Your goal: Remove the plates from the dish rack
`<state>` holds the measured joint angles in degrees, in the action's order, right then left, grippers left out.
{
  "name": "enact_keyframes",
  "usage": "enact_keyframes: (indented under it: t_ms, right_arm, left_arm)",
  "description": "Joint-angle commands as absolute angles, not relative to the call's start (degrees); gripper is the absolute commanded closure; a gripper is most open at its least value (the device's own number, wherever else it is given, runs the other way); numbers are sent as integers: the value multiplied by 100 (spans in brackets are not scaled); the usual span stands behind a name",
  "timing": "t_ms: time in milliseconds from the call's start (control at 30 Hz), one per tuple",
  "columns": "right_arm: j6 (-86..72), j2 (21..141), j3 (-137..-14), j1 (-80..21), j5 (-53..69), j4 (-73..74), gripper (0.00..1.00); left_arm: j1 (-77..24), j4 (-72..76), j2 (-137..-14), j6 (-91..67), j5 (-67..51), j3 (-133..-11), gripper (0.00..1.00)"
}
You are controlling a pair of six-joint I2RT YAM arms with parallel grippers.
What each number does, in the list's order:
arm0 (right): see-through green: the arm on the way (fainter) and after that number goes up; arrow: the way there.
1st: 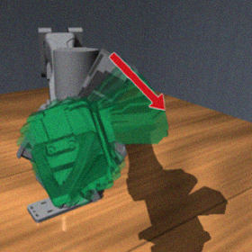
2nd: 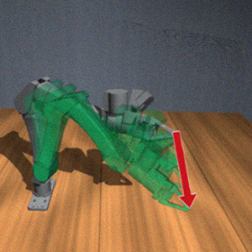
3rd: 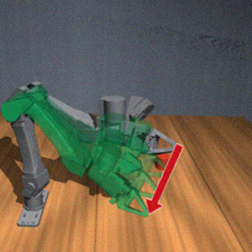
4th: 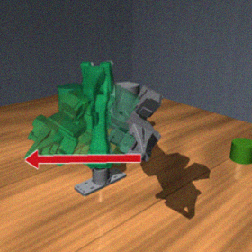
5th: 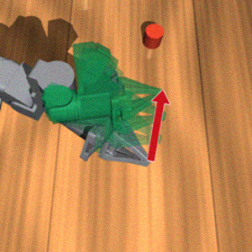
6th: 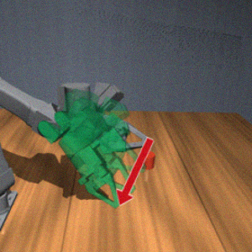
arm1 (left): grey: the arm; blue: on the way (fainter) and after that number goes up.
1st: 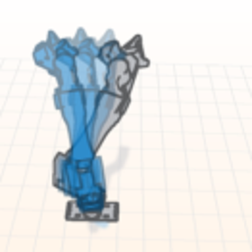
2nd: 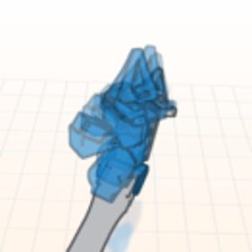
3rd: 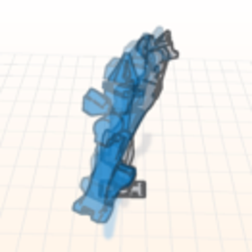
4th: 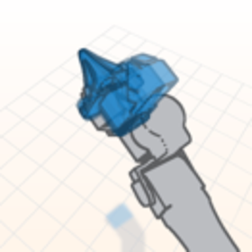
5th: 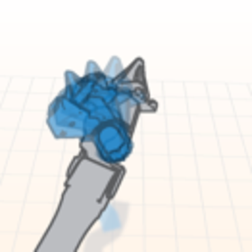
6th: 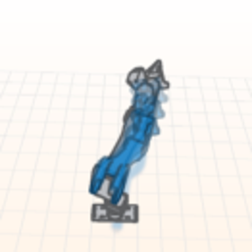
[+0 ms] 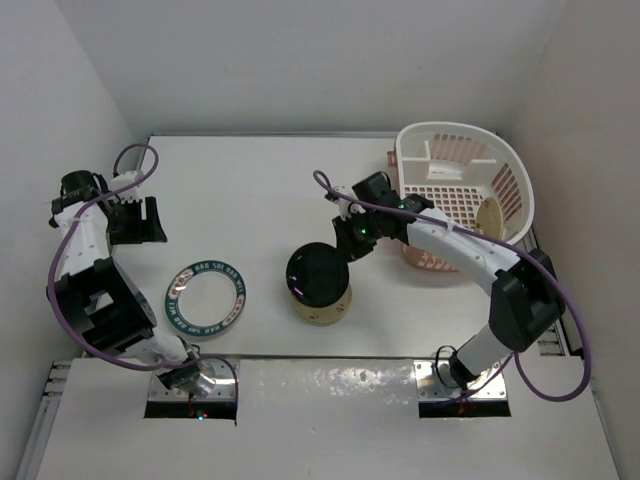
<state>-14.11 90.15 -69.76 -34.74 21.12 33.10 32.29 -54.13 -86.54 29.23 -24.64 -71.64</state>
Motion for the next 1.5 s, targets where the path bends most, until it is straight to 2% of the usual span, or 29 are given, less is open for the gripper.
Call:
enact_keyframes:
  t_ms: [0,233,500,600,667,733,767,800,1167,1467]
  right_arm:
    - [-1529,8850,-6830,-3436,2733,2883,100]
    - [-1345,9263,-6373,-3445,2742,2944,100]
    - [-1195,9808,-6697,-3445,2601,3032,98]
    - [-1143,9966,-6697,-3445,2567,3050,83]
    - [-1125,10081,-6689,-3445,2496,3102,66]
    - [-1064,10177,-6697,-3445,2453,3120,59]
    - [-1011,10221,-6706,-3445,2417,3155,50]
    - [-985,10317,-6767,-3445,2304,3268,48]
    - [-782,10810,-7198,-3577,1758,3665,45]
    - [-449,10740,-7725,-3885,1239,4130,45]
  left_arm:
    - [3182,-5317,-8429,2865,-2531,-7295,36]
    - [3182,-5335,-8376,2953,-2478,-7216,36]
    - [3182,-5379,-8350,2979,-2487,-7154,36]
    - [3182,-5405,-8332,3023,-2452,-7128,35]
    - [3182,-5423,-8323,3032,-2435,-7110,35]
    - [3182,-5432,-8314,3050,-2443,-7075,35]
    - [3182,-5423,-8306,3041,-2443,-7066,35]
    - [3173,-5423,-8306,3041,-2461,-7066,35]
    - [3182,-5432,-8306,3023,-2479,-7066,35]
    - [3182,-5396,-8323,3023,-2487,-7066,35]
